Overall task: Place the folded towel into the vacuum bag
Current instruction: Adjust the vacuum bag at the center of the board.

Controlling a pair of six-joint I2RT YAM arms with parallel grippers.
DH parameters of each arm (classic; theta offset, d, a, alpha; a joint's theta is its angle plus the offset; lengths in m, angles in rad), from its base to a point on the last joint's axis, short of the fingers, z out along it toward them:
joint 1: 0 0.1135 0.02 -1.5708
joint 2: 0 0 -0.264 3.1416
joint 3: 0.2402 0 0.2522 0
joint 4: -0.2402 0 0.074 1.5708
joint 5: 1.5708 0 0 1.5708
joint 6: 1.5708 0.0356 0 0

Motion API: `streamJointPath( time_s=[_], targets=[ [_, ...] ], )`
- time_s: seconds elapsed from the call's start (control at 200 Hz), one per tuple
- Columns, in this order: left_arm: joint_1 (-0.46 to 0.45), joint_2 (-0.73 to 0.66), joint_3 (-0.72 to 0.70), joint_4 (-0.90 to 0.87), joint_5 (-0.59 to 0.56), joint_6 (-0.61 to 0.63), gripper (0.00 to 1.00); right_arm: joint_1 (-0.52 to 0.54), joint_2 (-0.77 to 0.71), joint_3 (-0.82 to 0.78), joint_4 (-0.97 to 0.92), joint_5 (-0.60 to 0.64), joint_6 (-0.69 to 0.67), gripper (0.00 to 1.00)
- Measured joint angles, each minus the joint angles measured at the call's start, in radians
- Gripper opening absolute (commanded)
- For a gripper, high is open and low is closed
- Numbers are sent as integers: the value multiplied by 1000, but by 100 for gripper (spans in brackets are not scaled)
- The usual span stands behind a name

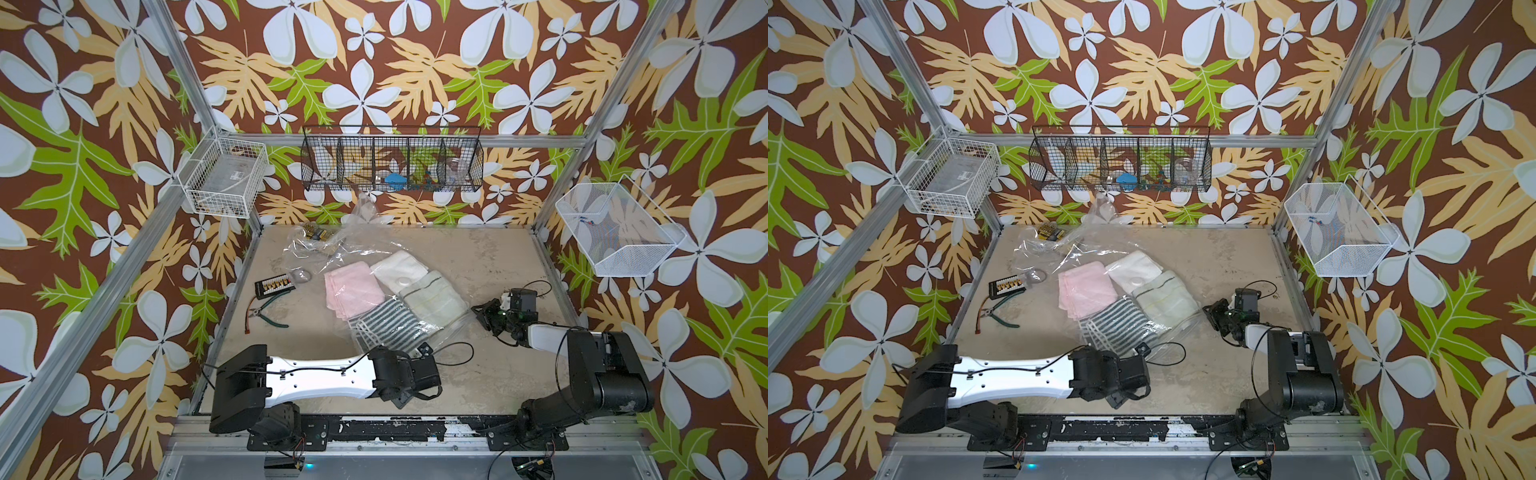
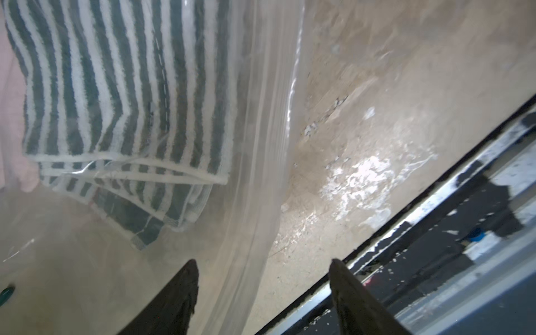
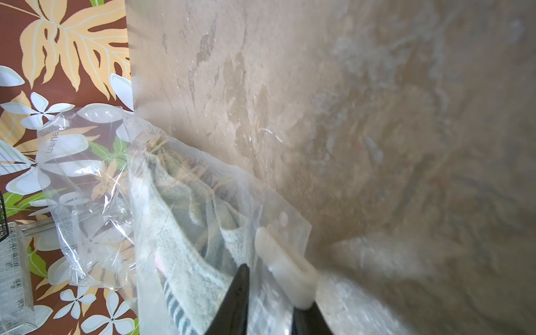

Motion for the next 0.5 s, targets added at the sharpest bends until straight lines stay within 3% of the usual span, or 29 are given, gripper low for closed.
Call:
streamJointPath(
  time_s=[0.145, 0.33, 0.5],
  targets=[
    [-29, 58, -10, -56, -60, 0, 67, -9, 10, 9, -1, -7, -2, 23],
    [-33, 83, -18, -71, -123, -3, 47, -13, 24, 17, 1, -13, -5, 16],
    [-41, 82, -2, -56, -169, 2, 11, -14, 23, 28, 6, -29, -3, 5]
  ],
)
